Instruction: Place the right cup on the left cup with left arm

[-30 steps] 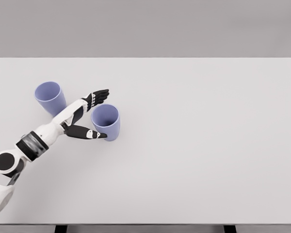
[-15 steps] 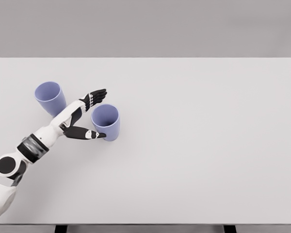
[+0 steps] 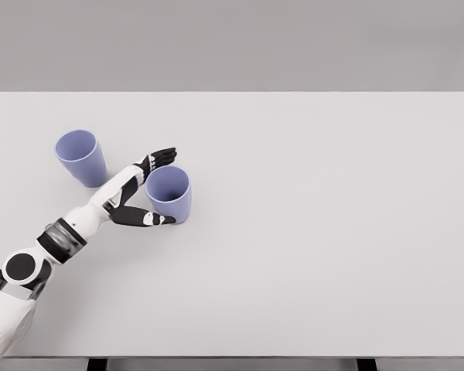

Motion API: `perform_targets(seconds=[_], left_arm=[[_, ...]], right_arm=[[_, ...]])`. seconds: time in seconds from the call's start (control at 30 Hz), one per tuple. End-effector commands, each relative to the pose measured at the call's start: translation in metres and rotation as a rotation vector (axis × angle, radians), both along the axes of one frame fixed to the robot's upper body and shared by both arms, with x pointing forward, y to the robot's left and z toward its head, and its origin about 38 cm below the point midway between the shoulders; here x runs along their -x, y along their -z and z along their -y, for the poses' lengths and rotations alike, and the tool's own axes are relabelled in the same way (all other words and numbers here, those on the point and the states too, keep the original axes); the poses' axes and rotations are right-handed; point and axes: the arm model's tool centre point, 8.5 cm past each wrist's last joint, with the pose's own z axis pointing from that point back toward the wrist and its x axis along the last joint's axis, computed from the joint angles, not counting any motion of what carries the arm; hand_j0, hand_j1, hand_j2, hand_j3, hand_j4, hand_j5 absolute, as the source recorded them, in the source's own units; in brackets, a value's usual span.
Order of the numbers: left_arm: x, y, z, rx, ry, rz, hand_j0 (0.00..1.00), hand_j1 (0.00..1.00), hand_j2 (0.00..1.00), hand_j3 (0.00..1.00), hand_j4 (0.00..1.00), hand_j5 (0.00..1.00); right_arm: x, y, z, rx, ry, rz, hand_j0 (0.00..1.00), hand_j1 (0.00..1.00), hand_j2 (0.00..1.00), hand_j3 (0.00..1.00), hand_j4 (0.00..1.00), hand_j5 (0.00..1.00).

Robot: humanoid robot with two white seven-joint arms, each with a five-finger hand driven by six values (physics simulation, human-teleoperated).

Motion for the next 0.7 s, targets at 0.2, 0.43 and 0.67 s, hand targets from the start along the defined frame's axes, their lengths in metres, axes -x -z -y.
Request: perform_targets(seconds=[0.2, 0.43, 0.67], left_arm=[[0.0, 0.0023, -0.0014, 0.001, -0.003, -0.008, 0.84, 0.84, 0.84, 0.84, 0.84, 0.84], [-0.0002, 0.0019, -0.0018, 0.001, -0.005, -0.008, 0.76, 0.76, 0.76, 0.76, 0.76, 0.76], [-0.0004, -0.0019, -0.0025, 0.002, -0.001, -0.002, 0.73, 0.73, 0.73, 0.73, 0.73, 0.73]], right_arm=[[0.0001, 0.0, 0.0, 0.0, 0.0, 0.0, 1.0, 1.0, 1.0, 1.0, 1.0, 1.0], [0.0, 0.0, 0.0, 0.0, 0.0, 0.0, 1.0, 1.0, 1.0, 1.0, 1.0, 1.0], [0.0001, 0.0, 0.0, 0.0, 0.0, 0.0, 1.0, 1.0, 1.0, 1.0, 1.0, 1.0]])
